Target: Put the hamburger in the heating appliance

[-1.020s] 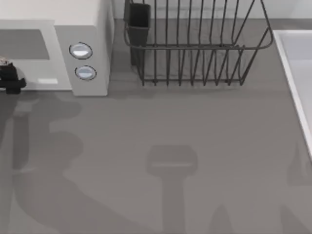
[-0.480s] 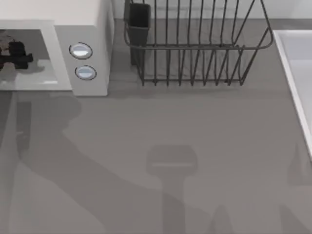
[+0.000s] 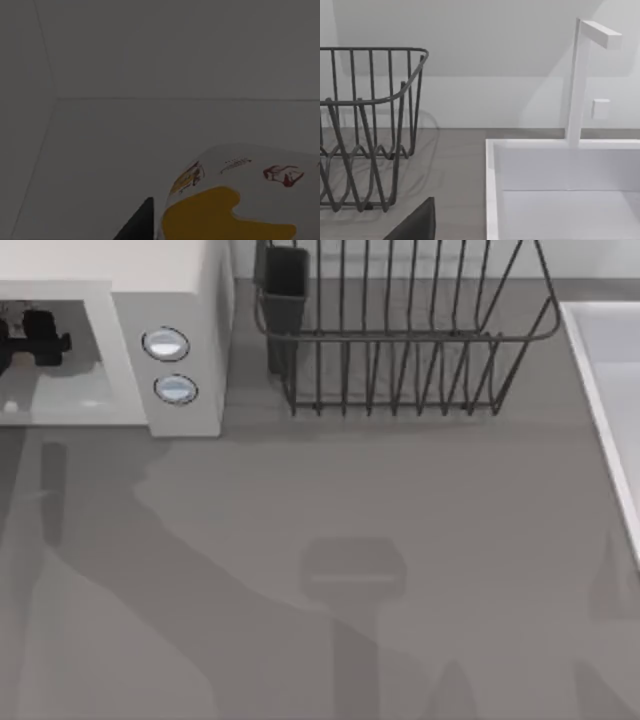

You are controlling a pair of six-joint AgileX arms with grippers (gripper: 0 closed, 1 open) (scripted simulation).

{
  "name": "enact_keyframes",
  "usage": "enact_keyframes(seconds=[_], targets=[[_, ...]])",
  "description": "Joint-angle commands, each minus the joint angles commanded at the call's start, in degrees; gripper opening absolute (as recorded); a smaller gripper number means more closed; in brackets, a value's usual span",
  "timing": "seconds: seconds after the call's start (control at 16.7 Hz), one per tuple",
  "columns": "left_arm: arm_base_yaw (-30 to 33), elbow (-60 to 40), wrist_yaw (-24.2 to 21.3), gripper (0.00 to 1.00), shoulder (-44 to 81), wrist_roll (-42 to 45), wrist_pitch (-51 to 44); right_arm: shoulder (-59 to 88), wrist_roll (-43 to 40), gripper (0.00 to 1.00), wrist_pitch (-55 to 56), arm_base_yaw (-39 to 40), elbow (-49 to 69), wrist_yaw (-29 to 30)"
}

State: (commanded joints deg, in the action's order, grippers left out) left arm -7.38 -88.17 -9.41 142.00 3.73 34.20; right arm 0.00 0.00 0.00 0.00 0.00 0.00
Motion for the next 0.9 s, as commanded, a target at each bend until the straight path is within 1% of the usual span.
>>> enact_keyframes(seconds=[0.3,0.9], targets=[[0.1,-0.4,0.1,0.00,0.6,0.0,-0.5,0.0,0.0,1.00,0.0,0.0,0.0,0.0],[0.1,-0.4,0.1,0.75,0.6,0.0,-0.5,0.0,0.0,1.00,0.0,0.0,0.0,0.0]])
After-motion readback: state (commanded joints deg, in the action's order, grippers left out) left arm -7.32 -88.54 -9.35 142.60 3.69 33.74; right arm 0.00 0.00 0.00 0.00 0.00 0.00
